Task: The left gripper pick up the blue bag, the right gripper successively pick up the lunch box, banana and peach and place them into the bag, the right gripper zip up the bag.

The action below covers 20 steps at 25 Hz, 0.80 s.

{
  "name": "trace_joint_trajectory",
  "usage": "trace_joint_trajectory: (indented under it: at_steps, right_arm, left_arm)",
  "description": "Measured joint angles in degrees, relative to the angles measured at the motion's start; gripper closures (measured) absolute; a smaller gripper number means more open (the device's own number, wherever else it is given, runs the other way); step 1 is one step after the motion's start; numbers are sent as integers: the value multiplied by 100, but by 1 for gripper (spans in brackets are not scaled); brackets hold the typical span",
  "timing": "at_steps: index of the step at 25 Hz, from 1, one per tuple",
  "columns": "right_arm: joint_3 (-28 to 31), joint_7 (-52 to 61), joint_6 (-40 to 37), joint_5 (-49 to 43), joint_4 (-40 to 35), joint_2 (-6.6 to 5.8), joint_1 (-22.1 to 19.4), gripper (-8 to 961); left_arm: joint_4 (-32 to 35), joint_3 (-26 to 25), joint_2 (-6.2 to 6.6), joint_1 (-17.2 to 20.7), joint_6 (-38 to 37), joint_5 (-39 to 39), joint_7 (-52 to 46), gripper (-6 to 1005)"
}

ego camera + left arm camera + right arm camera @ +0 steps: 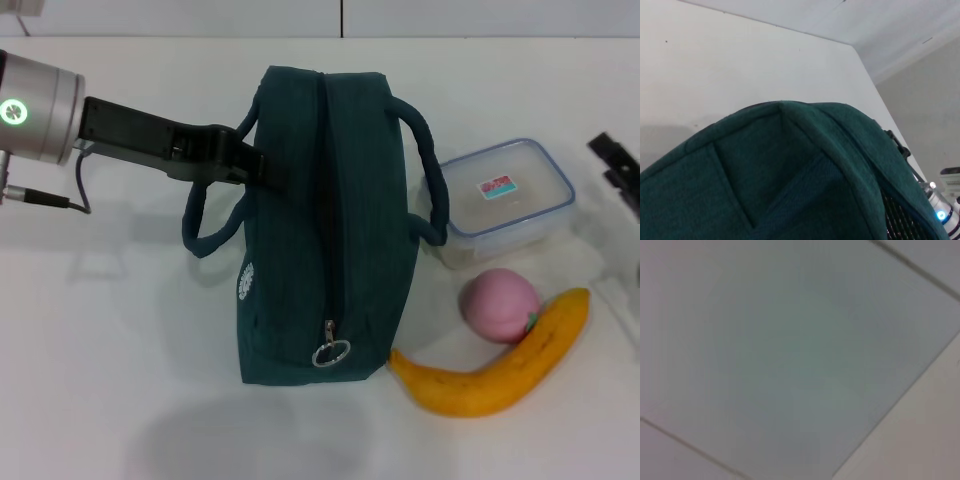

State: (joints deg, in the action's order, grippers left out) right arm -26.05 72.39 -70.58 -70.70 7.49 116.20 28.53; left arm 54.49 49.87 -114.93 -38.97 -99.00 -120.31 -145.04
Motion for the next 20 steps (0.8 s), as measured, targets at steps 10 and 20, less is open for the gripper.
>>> trace_joint_trajectory:
  at_steps: [10, 20]
  right_arm:
    - [5, 99, 236, -309, 184, -2, 332, 315]
    - [6, 102, 248, -352, 150, -2, 341, 368]
  left_arm:
    - [0, 5, -80, 44, -5, -1, 219, 929]
    - [0, -4, -93, 104, -6, -1, 276, 928]
